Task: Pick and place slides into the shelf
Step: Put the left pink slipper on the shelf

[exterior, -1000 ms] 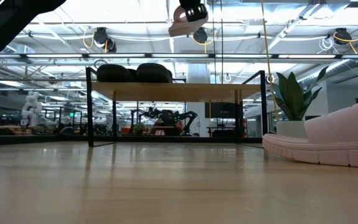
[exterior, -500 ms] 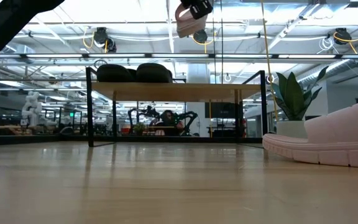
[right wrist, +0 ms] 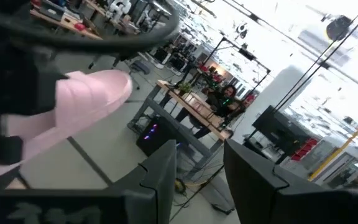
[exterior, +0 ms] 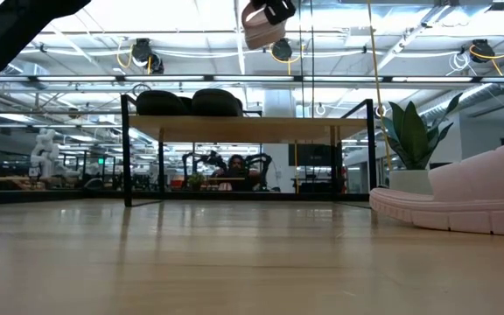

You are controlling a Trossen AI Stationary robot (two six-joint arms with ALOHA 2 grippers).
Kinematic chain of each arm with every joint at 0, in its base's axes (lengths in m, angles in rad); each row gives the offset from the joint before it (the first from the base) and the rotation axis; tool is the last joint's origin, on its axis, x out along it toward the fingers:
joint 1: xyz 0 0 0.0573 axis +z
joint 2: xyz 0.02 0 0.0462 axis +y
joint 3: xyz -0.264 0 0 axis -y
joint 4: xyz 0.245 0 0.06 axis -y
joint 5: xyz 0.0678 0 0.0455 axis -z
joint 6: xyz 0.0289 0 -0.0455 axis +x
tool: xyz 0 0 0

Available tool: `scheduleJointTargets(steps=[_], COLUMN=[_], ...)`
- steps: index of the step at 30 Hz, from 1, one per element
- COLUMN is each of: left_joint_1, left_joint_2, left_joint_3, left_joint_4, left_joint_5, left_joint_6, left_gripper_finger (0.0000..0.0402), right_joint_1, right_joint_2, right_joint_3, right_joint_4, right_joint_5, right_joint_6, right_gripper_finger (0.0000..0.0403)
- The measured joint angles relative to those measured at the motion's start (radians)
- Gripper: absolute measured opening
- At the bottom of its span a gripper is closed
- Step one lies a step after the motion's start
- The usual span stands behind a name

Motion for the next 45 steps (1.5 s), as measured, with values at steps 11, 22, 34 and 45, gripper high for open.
scheduleJointTargets(steps=[11, 22, 34, 45], left_joint_1=[-0.028, -0.089, -0.123, -0.231], left_joint_2=[0.000, 0.000, 0.000, 0.000], left_joint_3=[0.000, 0.000, 0.000, 0.000], left_joint_4=[-0.004, -0.160, -0.596, -0.690], left_joint_5=[0.001, 0.084, 0.152, 0.030], left_joint_6=[-0.005, -0.109, -0.322, -0.329], left_gripper_finger=[0.0000, 0.0000, 0.0000, 0.0000], right_joint_1=[-0.025, -0.152, -0.340, -0.517], right_joint_2=[-0.004, -0.078, -0.175, -0.089], right_joint_3=[0.000, 0.000, 0.000, -0.001], right_joint_4=[-0.311, -0.421, -0.495, -0.524], right_joint_5=[-0.179, -0.524, -0.959, -1.336], right_joint_6=[0.332, 0.300, 0.553, 0.647], right_gripper_finger=[0.0125, 0.0125, 0.0125, 0.0125])
